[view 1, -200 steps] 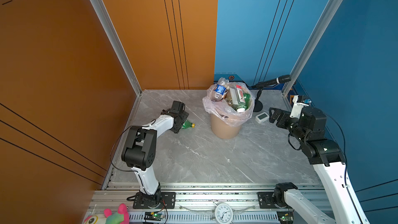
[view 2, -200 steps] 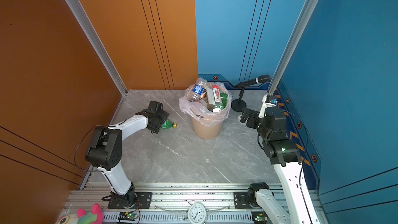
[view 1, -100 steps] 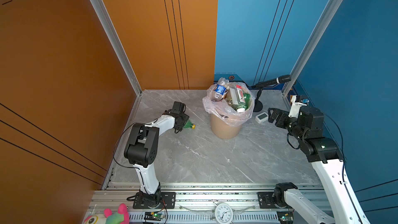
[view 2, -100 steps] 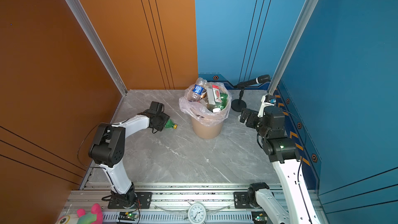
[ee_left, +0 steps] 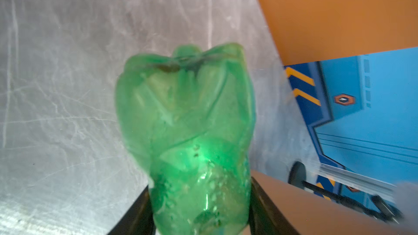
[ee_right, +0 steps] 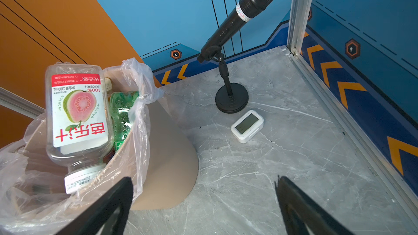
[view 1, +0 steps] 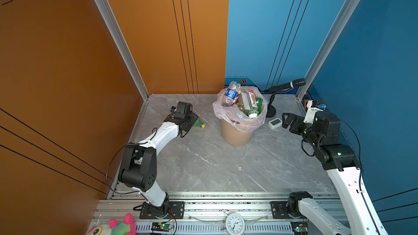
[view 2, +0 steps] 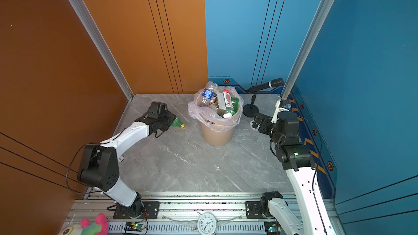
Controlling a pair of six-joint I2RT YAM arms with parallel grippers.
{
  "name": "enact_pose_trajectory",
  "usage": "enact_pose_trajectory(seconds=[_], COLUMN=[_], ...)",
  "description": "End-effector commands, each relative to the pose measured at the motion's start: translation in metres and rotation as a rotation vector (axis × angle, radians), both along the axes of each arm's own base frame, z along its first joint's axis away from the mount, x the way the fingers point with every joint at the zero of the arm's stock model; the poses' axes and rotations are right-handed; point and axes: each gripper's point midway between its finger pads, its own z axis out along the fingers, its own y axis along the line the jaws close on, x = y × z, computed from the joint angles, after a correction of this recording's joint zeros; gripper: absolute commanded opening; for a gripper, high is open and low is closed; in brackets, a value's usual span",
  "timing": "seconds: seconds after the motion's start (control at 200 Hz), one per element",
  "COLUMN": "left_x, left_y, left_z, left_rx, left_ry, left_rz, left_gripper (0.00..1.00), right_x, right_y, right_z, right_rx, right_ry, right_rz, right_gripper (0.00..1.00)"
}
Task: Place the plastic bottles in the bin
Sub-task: 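Grasp the green soda bottle with the left gripper and lift it, then carry the green soda bottle over the bin and open the left gripper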
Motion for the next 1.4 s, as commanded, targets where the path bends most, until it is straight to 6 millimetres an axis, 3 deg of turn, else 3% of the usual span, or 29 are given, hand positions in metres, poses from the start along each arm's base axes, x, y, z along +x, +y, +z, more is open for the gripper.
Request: enact_pose_trajectory(seconds=[0.0,0.16,0.305,0.481,0.641,0.811,1.162,1.202,1.262,1.292,1.397], left_x=[-0.006,-0.021,-0.035,-0.04,-0.042,-0.045,-0.038,-0.038,-0.036,-0.036,-0.037], left_y=[0.0,-0.007,-0.036,-0.094,-0.156,-0.198,-0.212,-0.213,-0.214,-0.214,-0.211], left_z=[0.067,0.16,0.228,0.277,0.284,0.277,0.253,0.251,0.244,0.242,0.241], left_rx=[0.094,0.201,0.281,0.334,0.382,0.424,0.429,0.429,0.437,0.442,0.455], left_ry=[-0.154,-0.354,-0.484,-0.596,-0.628,-0.63,-0.572,-0.563,-0.535,-0.524,-0.508], left_rz=[-0.08,-0.198,-0.357,-0.534,-0.686,-0.773,-0.796,-0.803,-0.811,-0.815,-0.81], left_gripper=[0.53,0.55,0.56,0.57,0.58,0.58,0.59,0.66,0.9,0.98,0.98], right_x=[0.001,-0.001,-0.005,-0.011,-0.018,-0.025,-0.032,-0.032,-0.032,-0.032,-0.032], right_y=[-0.001,-0.001,-0.001,-0.002,-0.004,-0.006,-0.007,-0.007,-0.007,-0.007,-0.007], right_z=[0.004,0.006,0.007,0.008,0.01,0.012,0.013,0.013,0.013,0.013,0.012], right_rx=[0.026,0.037,0.049,0.064,0.069,0.068,0.066,0.065,0.064,0.064,0.064], right_ry=[-0.025,-0.031,-0.038,-0.049,-0.055,-0.06,-0.068,-0.069,-0.069,-0.07,-0.068], right_rz=[-0.009,-0.013,-0.015,-0.024,-0.03,-0.037,-0.037,-0.037,-0.038,-0.038,-0.039], right_gripper=[1.0,1.0,1.0,1.0,1.0,1.0,1.0,1.0,1.0,1.0,1.0])
